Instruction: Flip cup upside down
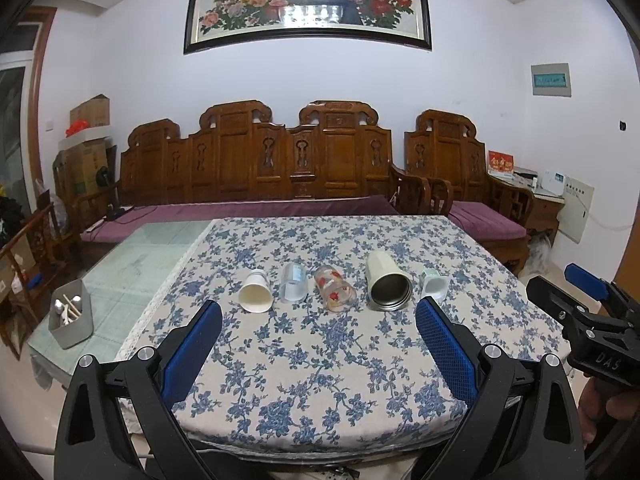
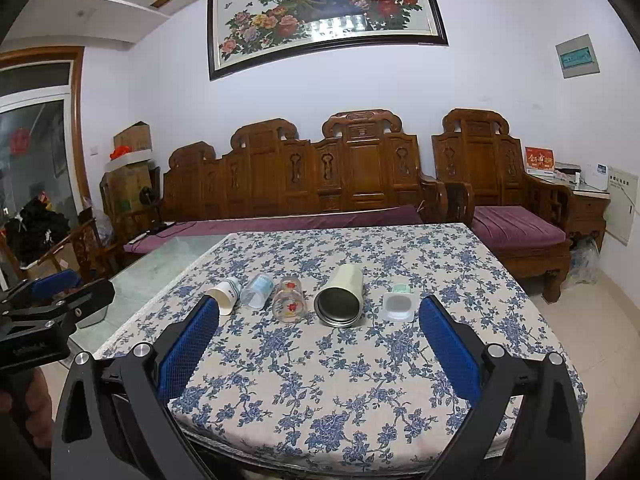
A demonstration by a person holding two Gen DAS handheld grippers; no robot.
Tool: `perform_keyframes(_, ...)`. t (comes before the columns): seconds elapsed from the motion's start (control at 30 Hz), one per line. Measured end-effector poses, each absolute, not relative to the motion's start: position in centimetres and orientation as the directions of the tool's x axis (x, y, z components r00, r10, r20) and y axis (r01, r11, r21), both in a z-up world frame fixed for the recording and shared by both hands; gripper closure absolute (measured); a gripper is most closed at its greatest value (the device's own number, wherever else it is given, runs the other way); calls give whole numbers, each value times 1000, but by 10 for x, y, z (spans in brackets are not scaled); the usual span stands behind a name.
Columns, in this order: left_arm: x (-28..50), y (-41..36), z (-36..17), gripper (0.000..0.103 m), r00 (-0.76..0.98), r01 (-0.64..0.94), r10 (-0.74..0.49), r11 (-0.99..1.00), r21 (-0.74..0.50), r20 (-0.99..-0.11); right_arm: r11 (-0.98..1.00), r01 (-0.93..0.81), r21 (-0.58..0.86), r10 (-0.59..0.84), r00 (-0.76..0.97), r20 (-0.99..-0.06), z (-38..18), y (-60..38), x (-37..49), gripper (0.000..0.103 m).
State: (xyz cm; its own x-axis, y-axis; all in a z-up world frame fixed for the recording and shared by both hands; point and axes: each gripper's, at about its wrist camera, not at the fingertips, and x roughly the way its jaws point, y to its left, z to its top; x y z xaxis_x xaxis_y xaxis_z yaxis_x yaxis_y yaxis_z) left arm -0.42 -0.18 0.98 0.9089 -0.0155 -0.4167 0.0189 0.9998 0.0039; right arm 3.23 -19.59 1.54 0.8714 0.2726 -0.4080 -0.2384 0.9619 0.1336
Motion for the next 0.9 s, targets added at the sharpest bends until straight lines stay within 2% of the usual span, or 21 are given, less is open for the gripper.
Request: perform_keyframes(0.9,-5,-4,11,9,912,22,-18,1000,5,-409,962,-238,134,272,875,-400,27,-200,28,2)
